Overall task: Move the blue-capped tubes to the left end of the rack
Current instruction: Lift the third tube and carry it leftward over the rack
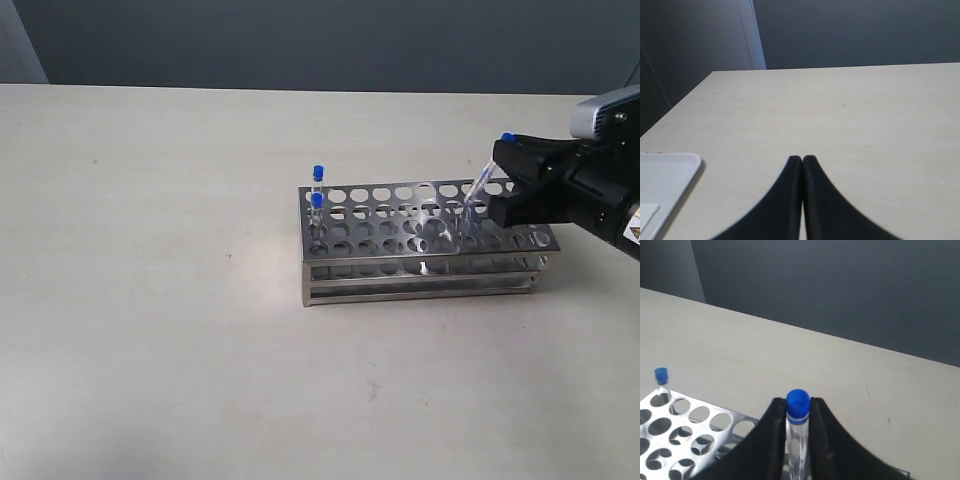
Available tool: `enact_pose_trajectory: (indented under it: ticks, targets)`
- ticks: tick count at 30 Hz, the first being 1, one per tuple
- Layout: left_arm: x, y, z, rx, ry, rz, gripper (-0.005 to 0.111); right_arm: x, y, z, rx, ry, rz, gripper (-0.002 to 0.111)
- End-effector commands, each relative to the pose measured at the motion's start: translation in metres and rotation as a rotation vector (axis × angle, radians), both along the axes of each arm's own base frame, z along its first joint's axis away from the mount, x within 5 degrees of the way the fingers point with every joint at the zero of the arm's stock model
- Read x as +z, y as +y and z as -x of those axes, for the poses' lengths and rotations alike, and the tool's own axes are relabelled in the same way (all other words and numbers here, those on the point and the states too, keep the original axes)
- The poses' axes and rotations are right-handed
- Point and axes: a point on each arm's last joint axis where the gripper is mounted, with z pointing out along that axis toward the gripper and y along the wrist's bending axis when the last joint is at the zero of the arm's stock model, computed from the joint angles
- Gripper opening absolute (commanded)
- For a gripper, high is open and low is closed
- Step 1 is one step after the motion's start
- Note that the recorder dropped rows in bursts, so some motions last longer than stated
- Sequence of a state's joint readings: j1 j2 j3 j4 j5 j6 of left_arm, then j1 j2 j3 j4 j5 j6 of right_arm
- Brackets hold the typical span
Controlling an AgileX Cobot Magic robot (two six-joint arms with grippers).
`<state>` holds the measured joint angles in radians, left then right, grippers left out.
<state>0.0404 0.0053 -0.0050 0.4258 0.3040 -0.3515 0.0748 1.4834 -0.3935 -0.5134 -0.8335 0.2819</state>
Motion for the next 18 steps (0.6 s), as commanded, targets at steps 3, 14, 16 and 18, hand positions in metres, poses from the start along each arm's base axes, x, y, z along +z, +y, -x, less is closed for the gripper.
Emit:
enact_pose_trajectory:
  ticks: [3, 14, 16, 18]
  targets:
    - [0.001, 0.0, 0.0, -0.007, -0.014, -0.002, 0.0, 0.015, 0.0, 0.005, 0.011, -0.063, -0.004, -0.001]
    - [0.001, 0.0, 0.0, -0.007, -0.014, -0.002, 0.0, 0.028, 0.017, 0.017, 0.218, -0.094, -0.144, -0.001]
    - [0.001, 0.0, 0.0, -0.007, -0.014, -0.002, 0.0, 0.029, 0.02, 0.018, 0.245, -0.093, -0.161, -0.001]
    - [0.001, 0.0, 0.0, -0.007, -0.014, -0.002, 0.0, 0.031, 0.027, 0.018, 0.275, -0.093, -0.158, -0.001]
